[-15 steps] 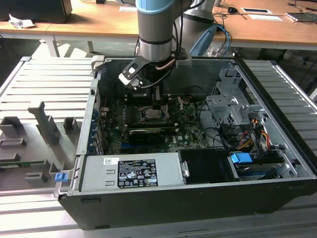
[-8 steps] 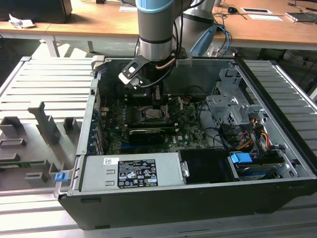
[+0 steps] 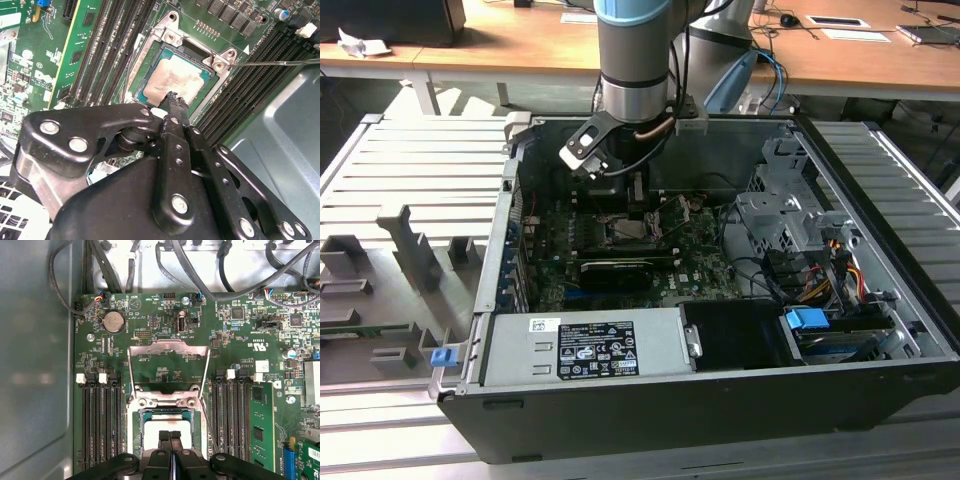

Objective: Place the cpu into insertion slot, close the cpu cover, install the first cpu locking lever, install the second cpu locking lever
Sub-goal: 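Close the cpu cover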

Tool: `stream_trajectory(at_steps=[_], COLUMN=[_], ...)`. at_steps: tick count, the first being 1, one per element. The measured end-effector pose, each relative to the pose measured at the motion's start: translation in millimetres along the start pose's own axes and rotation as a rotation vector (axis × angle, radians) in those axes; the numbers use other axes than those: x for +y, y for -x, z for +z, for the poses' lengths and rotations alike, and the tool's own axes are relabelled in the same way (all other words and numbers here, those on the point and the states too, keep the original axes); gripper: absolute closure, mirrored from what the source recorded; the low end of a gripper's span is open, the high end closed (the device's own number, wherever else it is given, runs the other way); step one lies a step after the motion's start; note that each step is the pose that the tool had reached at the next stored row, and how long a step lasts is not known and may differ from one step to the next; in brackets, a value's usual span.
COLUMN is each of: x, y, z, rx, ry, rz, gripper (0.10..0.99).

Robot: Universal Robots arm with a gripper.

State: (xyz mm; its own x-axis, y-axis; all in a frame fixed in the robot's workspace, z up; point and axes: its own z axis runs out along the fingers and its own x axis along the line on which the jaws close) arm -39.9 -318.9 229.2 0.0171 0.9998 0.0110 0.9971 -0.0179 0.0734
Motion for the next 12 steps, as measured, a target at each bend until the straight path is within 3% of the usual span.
stream_trajectory(at_steps=[12], x=[0.5], y=[-0.4], z=[-7.2], rx=[-0.0006], ry=[0.000], rz=[0.000], gripper=[0.980])
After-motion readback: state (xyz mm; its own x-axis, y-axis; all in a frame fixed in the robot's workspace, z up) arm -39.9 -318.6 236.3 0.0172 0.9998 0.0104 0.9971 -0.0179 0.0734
